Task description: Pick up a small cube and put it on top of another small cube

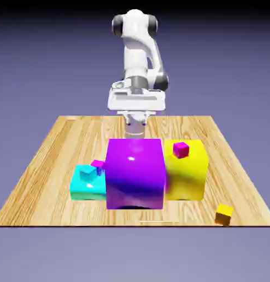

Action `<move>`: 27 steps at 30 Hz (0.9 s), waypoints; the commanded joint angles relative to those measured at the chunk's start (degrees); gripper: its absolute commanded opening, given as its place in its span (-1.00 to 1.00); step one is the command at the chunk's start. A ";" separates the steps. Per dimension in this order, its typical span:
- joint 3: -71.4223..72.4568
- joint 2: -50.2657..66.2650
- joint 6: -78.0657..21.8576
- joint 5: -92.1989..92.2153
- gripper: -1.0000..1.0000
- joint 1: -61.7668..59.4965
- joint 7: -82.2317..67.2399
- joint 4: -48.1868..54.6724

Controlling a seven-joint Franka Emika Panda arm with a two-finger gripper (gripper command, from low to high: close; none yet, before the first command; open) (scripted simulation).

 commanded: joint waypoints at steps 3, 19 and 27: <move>6.23 -2.30 -4.17 3.57 0.00 -5.34 7.14 3.90; 39.46 -14.55 -26.37 22.63 0.00 -33.80 45.23 24.69; 56.07 -20.68 -37.48 32.16 0.00 -48.04 64.27 35.08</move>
